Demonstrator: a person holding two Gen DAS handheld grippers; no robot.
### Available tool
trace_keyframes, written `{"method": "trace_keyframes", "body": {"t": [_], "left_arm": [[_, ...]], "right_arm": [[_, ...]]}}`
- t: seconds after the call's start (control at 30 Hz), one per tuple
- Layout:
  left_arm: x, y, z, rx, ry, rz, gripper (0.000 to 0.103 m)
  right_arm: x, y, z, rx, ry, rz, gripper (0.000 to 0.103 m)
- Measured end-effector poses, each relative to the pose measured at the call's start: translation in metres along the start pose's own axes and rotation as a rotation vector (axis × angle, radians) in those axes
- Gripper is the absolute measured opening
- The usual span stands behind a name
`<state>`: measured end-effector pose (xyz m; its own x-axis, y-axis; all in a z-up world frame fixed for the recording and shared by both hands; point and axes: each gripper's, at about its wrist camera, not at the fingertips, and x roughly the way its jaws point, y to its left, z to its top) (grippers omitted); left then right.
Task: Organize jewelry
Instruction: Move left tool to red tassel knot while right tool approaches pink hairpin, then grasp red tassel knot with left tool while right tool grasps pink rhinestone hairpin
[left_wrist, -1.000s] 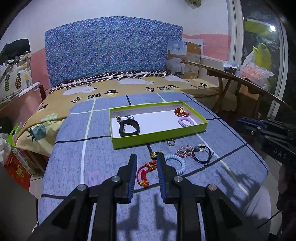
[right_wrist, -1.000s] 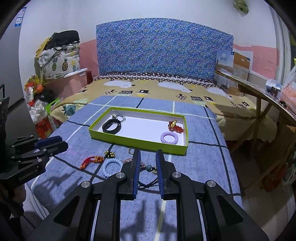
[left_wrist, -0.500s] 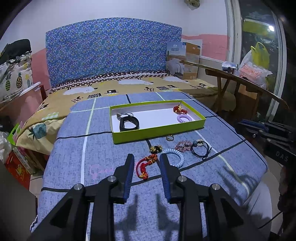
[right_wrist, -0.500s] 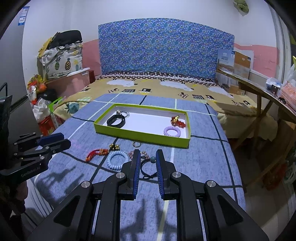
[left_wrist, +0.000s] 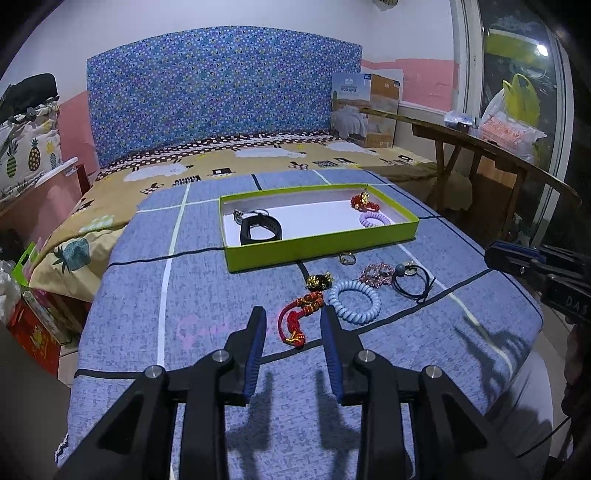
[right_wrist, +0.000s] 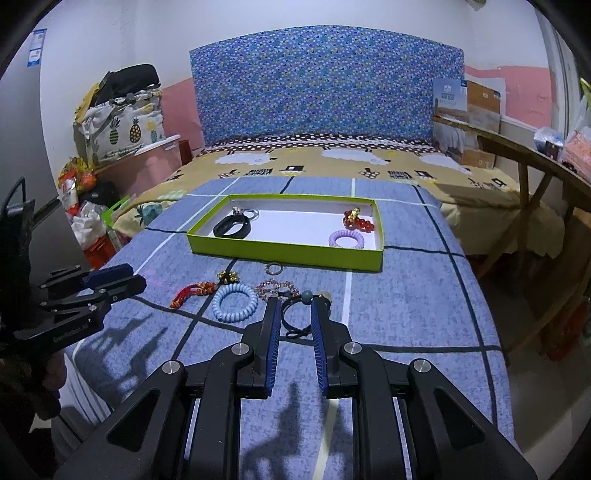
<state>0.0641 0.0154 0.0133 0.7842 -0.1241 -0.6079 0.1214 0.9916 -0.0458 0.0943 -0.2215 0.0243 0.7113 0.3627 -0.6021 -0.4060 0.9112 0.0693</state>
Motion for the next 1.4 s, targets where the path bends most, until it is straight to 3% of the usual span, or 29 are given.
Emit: {"method": "trace_keyframes", "body": {"t": [0.3,0.37,0.4,0.43,0.8,1.03,1.2,1.4], "left_arm": [[0.021,0.003,-0.003,0.0,0.049,-0.008,0.036],[0.027,0.002,-0.004,0.001,0.064,-0.015,0.036],[0.032,0.002,-0.004,0.001,0.073,-0.015,0.036],[0.036,0.002,-0.004,0.002,0.082,-0.015,0.036],[0.061,0.001,-0.003,-0.007,0.146,-0.017,0.036],[0.074,-0.001,-0.004,0.005,0.177,0.005,0.036],[0.075,-0.014,-0.004,0.073,0.167,0.035,0.017],[0.074,-0.015,-0.004,0.087,0.162,0.033,0.012]], "right_arm": [[0.013,-0.013,-0.005,0.048,0.034,0.034,0.017],[0.018,-0.014,-0.005,0.054,0.044,0.038,0.025],[0.021,-0.015,-0.006,0.057,0.05,0.042,0.036],[0.023,-0.015,-0.006,0.058,0.056,0.044,0.039],[0.063,-0.028,-0.007,0.083,0.141,0.025,0.039],[0.075,-0.025,0.0,0.047,0.15,0.036,0.039],[0.093,-0.016,0.008,-0.02,0.166,0.054,0.039],[0.11,-0.007,0.018,-0.113,0.188,0.087,0.039]]}}
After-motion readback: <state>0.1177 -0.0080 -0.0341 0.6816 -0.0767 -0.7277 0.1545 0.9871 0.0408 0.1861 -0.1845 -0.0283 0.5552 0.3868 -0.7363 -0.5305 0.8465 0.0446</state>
